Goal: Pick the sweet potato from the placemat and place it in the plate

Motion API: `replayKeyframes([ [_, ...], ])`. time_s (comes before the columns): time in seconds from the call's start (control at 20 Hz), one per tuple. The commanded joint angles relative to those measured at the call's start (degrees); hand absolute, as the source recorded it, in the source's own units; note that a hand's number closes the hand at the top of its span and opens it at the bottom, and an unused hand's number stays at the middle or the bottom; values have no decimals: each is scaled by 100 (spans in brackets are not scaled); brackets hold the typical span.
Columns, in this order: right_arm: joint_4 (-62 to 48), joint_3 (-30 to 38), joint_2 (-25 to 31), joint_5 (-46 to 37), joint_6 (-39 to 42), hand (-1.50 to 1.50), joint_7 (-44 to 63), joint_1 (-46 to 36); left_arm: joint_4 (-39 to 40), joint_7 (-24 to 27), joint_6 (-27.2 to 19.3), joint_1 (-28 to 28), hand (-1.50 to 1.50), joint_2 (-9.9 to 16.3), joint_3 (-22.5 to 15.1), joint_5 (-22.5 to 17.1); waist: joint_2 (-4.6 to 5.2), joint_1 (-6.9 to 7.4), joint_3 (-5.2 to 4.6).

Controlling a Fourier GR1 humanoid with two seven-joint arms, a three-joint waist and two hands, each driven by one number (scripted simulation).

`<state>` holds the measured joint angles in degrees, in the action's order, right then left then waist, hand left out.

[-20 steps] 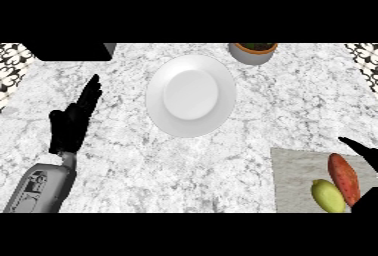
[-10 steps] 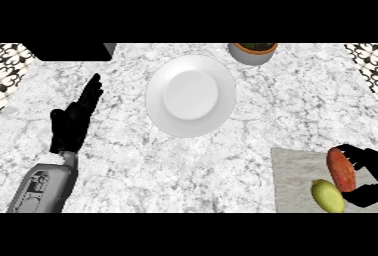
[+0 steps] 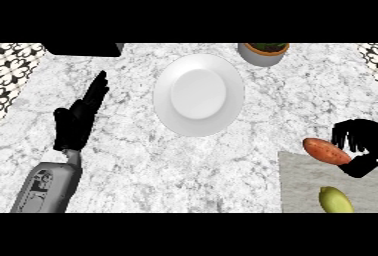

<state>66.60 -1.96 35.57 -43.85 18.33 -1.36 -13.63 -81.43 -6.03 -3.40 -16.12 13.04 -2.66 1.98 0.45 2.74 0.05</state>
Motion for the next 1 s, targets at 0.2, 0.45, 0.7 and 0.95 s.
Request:
replayKeyframes([
  [0.2,-1309,-487,120,-670,-273,150,-1223,-2283,117,96,46,-167,0,-121,-175,116,94,261,14],
  [0.45,-1589,112,-140,-247,-1367,150,-2211,-2845,120,47,103,-122,0,-121,-54,-35,74,127,18],
  [0.7,-2047,423,-290,183,-1479,150,-3256,-3534,128,135,87,24,0,6,64,19,29,-2,4],
  [0.95,-2122,352,-885,454,-1158,150,-3626,-4118,176,113,-78,46,0,-126,91,101,-10,-132,-4],
])
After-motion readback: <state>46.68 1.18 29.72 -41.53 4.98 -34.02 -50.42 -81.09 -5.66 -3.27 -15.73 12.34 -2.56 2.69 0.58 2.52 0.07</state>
